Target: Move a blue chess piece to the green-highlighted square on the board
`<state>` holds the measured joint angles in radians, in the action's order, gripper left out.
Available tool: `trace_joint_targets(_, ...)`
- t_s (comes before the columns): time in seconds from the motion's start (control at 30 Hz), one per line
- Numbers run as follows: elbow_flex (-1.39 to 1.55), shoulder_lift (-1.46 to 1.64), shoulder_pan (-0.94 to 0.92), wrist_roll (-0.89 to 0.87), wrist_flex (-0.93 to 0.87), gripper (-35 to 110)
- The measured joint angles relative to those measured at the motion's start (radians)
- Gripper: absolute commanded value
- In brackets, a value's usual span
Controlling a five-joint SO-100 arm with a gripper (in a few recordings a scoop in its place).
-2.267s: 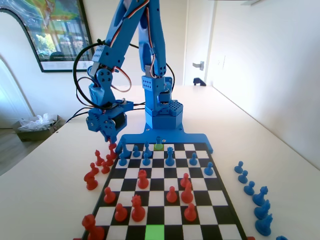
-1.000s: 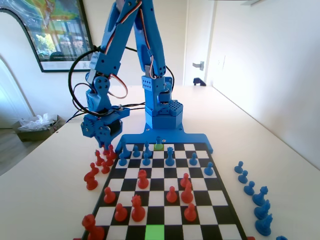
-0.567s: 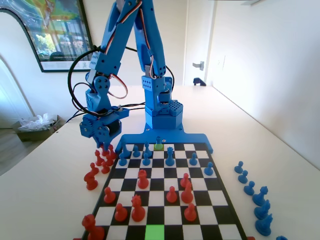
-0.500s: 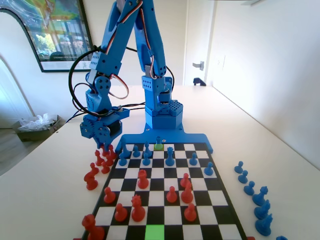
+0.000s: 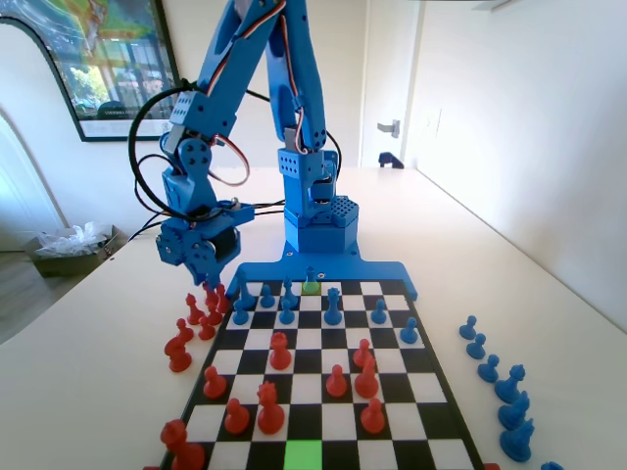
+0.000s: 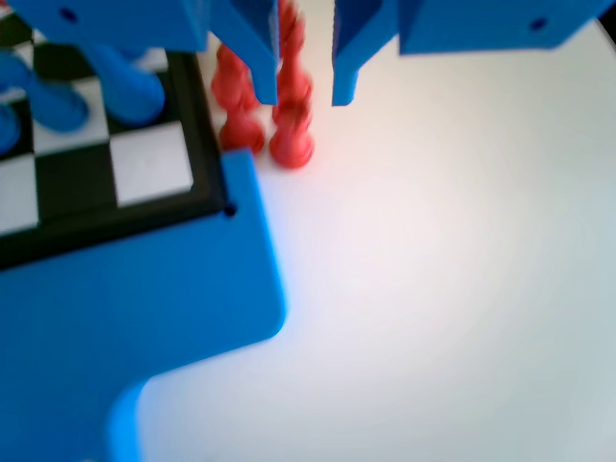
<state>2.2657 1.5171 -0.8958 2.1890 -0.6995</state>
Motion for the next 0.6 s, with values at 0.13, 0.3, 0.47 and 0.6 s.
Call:
trace_joint_targets(0.13,-0.089,0.052,-0.005,0.003,-0.184,8)
trace_joint_targets(0.3,-0.253,0.118,0.078,-0.066,-0.476,8)
trace_joint_targets(0.47,-0.296,0.193,0.247,-0.207,-0.591,8)
trace_joint_targets(0.6,-0.255,0.278,0.393,-0.333,-0.552,8)
